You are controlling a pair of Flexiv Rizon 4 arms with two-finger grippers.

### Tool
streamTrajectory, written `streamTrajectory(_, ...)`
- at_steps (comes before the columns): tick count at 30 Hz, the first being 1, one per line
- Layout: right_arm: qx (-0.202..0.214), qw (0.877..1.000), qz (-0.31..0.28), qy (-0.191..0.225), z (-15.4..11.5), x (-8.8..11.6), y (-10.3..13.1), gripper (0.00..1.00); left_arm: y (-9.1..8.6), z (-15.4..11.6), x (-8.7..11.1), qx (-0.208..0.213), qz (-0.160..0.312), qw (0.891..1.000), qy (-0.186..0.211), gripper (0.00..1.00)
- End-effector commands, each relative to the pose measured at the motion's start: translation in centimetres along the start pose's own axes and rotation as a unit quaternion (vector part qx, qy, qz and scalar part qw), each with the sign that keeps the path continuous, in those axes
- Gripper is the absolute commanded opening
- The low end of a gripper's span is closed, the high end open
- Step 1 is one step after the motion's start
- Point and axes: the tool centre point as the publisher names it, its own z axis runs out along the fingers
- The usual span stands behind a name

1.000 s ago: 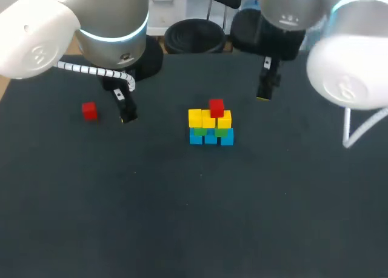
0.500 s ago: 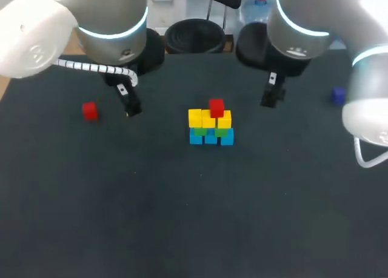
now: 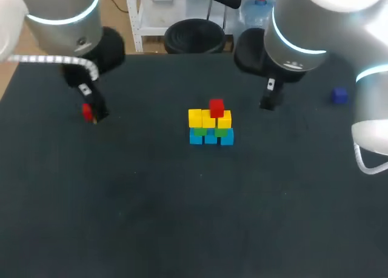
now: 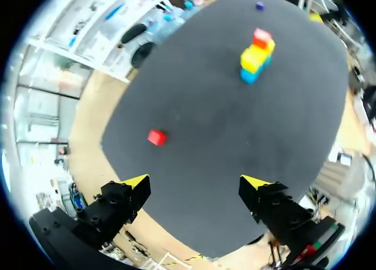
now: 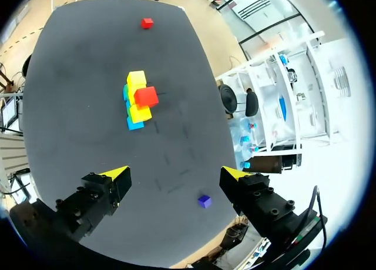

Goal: Place the blue cubes, place green cubes on the blue cubes, place the yellow cubes on the green cubes, then place the red cubes on the yellow cubes, and place purple cube on the red cubes.

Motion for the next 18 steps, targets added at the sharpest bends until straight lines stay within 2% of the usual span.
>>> streamTrajectory(1,0.009,1.0,0.001,-0.003,0.0,0.3,0.2,1.0,-0.7,2.0,0.1,0.063,0.104,0.992,0.036,1.0)
streamTrajectory(3,0.009,1.0,0.001,-0.003,0.0,0.3,0.2,1.0,-1.0,2.7,0.1,0.074,0.123,0.989,0.041,1.0)
streamTrajectory(7,0.009,1.0,0.001,-0.003,0.0,0.3,0.2,1.0,-0.6,3.7,-0.5,0.034,0.127,0.989,0.064,1.0)
streamTrajectory(9,0.009,1.0,0.001,-0.003,0.0,0.3,0.2,1.0,-0.5,3.1,-0.9,0.004,0.136,0.987,0.084,1.0)
streamTrajectory(18,0.009,1.0,0.001,-0.003,0.0,0.3,0.2,1.0,-0.5,3.1,-0.9,0.004,0.136,0.987,0.084,1.0)
